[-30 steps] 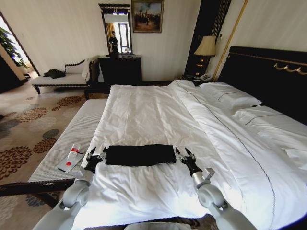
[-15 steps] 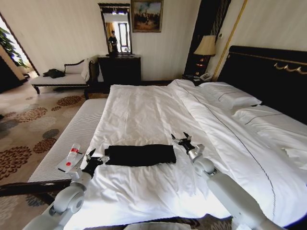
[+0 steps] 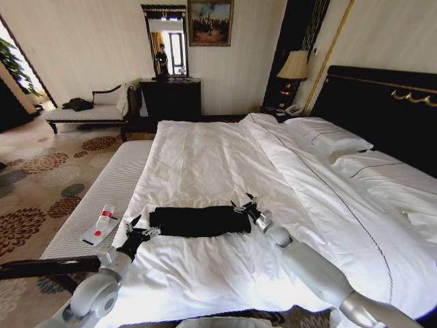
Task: Fold the clothes on the bed.
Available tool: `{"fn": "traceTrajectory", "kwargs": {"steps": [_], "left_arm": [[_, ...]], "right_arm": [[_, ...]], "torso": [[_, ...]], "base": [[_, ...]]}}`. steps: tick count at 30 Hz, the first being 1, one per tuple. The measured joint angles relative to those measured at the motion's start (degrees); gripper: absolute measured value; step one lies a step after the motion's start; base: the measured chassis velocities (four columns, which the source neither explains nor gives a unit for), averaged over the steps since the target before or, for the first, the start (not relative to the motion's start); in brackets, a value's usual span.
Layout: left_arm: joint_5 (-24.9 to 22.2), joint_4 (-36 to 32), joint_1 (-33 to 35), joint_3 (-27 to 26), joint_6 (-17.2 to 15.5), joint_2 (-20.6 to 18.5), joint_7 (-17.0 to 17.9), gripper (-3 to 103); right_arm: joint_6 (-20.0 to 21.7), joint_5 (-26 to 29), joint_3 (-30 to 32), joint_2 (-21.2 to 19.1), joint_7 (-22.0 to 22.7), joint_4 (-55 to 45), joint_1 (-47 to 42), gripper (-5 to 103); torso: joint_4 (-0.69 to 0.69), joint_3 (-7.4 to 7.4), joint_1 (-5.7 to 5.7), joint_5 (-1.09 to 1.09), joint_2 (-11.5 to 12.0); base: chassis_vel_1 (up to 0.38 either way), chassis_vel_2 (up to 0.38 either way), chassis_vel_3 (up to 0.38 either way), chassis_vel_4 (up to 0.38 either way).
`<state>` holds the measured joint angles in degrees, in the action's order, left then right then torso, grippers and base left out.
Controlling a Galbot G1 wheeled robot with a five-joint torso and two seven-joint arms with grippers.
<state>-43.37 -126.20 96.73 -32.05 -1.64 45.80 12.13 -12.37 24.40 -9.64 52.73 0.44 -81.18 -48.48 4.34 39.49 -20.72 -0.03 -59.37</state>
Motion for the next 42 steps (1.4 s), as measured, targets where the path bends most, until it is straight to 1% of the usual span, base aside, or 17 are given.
{"fn": "traceTrajectory", "kwargs": {"steps": [2, 7, 10, 12, 17, 19, 20, 23, 24, 26, 29, 30, 34, 35, 37, 40, 42], "left_arm": [[-0.50, -0.92, 0.66, -0.85, -0.26, -0.24, 0.03, 100], [-1.16, -2.11, 1.93, -2.55, -0.54, -0.16, 0.04, 100], [-1.62, -2.61, 2.53, -3.76, -0.66, 0.50, 0.03, 100], [-1.73, -2.75, 2.65, -4.00, -0.70, 0.81, 0.03, 100], [-1.97, -3.84, 4.20, -5.35, -0.80, 2.03, 0.03, 100], [-2.46, -5.41, 6.32, -7.43, -1.17, 2.35, 0.01, 100], [-2.46, -5.41, 6.32, -7.43, -1.17, 2.35, 0.01, 100], [-3.74, -7.55, 8.26, -9.95, -1.96, 2.04, 0.16, 100], [-3.74, -7.55, 8.26, -9.95, -1.96, 2.04, 0.16, 100], [-5.28, -9.45, 9.29, -11.63, -2.89, 1.62, 0.70, 100], [-6.30, -11.66, 10.52, -13.02, -3.92, 1.17, 1.32, 100], [-6.30, -11.66, 10.52, -13.02, -3.92, 1.17, 1.32, 100], [-6.57, -13.58, 11.53, -13.47, -4.52, 1.15, 1.88, 100], [-6.57, -13.58, 11.53, -13.47, -4.52, 1.15, 1.88, 100], [-6.70, -14.20, 11.72, -13.55, -4.74, 1.18, 2.02, 100], [-7.12, -14.11, 11.28, -13.57, -4.87, 1.13, 2.06, 100], [-7.30, -13.86, 10.96, -13.50, -4.91, 1.13, 2.08, 100]], "right_arm": [[-0.68, -2.26, -0.25, -0.52, -0.27, -1.39, -1.67, 100], [-1.12, -4.84, 0.01, -1.43, -0.33, -4.70, -4.47, 100], [-1.45, -7.47, 0.58, -2.52, -0.29, -7.94, -6.03, 100], [-1.48, -7.76, 0.79, -2.85, -0.17, -9.00, -6.24, 100], [-0.62, -5.17, 0.63, -3.95, 0.38, -13.18, -4.80, 100], [0.39, -2.79, -1.93, -3.51, 0.53, -13.16, -0.02, 100], [0.39, -2.79, -1.93, -3.51, 0.53, -13.16, -0.02, 100], [1.11, -0.84, -5.53, -1.65, 0.50, -9.53, 6.71, 100], [1.11, -0.84, -5.53, -1.65, 0.50, -9.53, 6.71, 100], [1.20, 0.38, -9.01, 0.59, 0.31, -4.89, 11.40, 100], [1.07, 1.06, -12.47, 4.09, -0.43, 1.11, 14.91, 100], [1.07, 1.06, -12.47, 4.09, -0.43, 1.11, 14.91, 100], [-0.07, -0.02, -15.13, 8.42, -1.55, 7.01, 16.40, 100], [-0.07, -0.02, -15.13, 8.42, -1.55, 7.01, 16.40, 100], [-0.34, -1.40, -16.11, 9.94, -1.70, 7.58, 16.10, 100], [-0.34, -2.53, -17.50, 10.10, -1.35, 5.13, 14.65, 100], [-0.35, -3.03, -18.04, 9.94, -1.12, 4.27, 14.15, 100]], "torso": [[0.00, 0.00, 0.00, 0.00, 0.00], [-0.02, 0.00, 0.00, 0.01, 0.00], [-0.01, 0.00, 0.01, 0.00, 0.00], [-0.01, 0.00, 0.01, 0.00, 0.00], [0.01, 0.00, 0.01, -0.02, 0.00], [-0.02, 0.00, 0.01, -0.01, 0.00], [-0.02, 0.00, 0.01, -0.01, 0.00], [-0.04, 0.00, 0.01, -0.02, -0.01], [-0.04, 0.00, 0.01, -0.02, -0.01], [-0.04, 0.01, 0.00, -0.01, 0.00], [0.00, 0.01, 0.00, 0.00, 0.00], [0.00, 0.01, 0.00, 0.00, 0.00], [-0.02, 0.01, 0.00, 0.00, 0.00], [-0.02, 0.01, 0.00, 0.00, 0.00], [-0.03, 0.01, 0.00, 0.00, 0.00], [0.01, 0.01, 0.01, 0.00, 0.00], [0.00, 0.00, 0.01, 0.00, 0.00]], "base": [[0.000, 0.000, 0.000, 0.000], [0.000, 0.000, 0.000, 0.000], [0.000, 0.000, 0.000, 0.000], [0.000, 0.000, 0.000, 0.000], [0.000, 0.000, 0.000, 0.000], [0.000, 0.000, 0.000, 0.000], [0.000, 0.000, 0.000, 0.000], [0.000, 0.000, 0.000, 0.000], [0.000, 0.000, 0.000, 0.000], [0.000, 0.000, 0.000, 0.000], [0.000, 0.000, 0.000, 0.000], [0.000, 0.000, 0.000, 0.000], [0.000, 0.000, 0.000, 0.000], [0.000, 0.000, 0.000, 0.000], [0.000, 0.000, 0.000, 0.000], [0.000, 0.000, 0.000, 0.000], [0.000, 0.000, 0.000, 0.000]]}}
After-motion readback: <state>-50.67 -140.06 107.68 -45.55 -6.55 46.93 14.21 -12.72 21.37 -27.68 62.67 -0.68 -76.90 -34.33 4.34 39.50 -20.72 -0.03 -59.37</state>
